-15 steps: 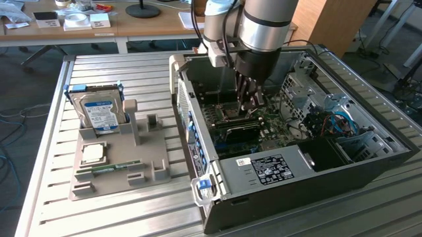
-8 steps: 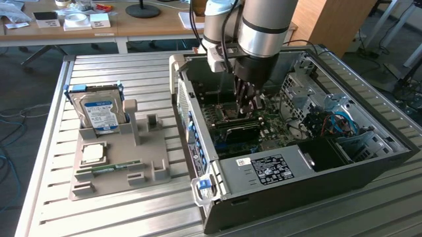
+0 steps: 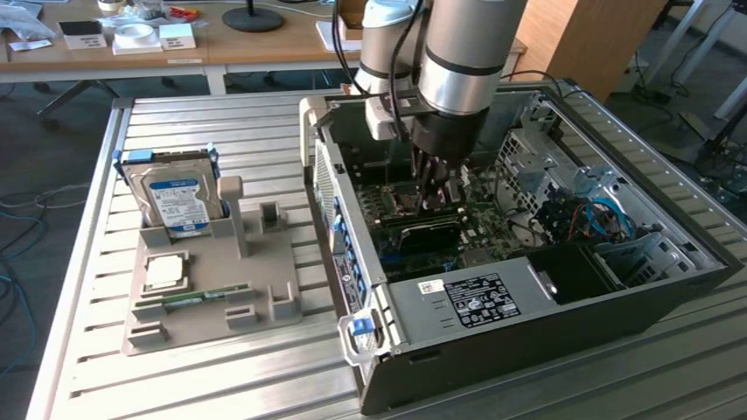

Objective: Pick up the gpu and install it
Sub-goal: 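Press down on the gpu until it lock into place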

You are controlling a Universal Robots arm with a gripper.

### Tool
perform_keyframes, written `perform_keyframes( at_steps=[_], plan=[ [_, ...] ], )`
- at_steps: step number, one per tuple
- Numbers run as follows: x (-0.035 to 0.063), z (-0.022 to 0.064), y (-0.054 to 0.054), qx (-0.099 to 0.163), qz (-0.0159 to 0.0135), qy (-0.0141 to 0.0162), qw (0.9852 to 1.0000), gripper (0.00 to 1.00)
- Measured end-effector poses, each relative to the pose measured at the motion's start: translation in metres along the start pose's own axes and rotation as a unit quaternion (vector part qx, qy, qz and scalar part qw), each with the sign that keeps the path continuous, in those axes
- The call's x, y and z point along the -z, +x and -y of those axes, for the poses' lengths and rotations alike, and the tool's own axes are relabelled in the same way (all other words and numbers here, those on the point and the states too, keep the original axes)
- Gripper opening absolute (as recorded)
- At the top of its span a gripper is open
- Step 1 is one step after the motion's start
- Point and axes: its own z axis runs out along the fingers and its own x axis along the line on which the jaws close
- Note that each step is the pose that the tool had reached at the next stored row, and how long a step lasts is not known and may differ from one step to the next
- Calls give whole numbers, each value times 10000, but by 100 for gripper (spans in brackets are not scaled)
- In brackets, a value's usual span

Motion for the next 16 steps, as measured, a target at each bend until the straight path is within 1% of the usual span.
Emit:
perform_keyframes(
  at_steps=[9,16],
  plan=[
    [-44,-2,-27,-2,1,0,10000,11],
    [-138,-6,-31,-15,-1,0,10000,11]
  ],
)
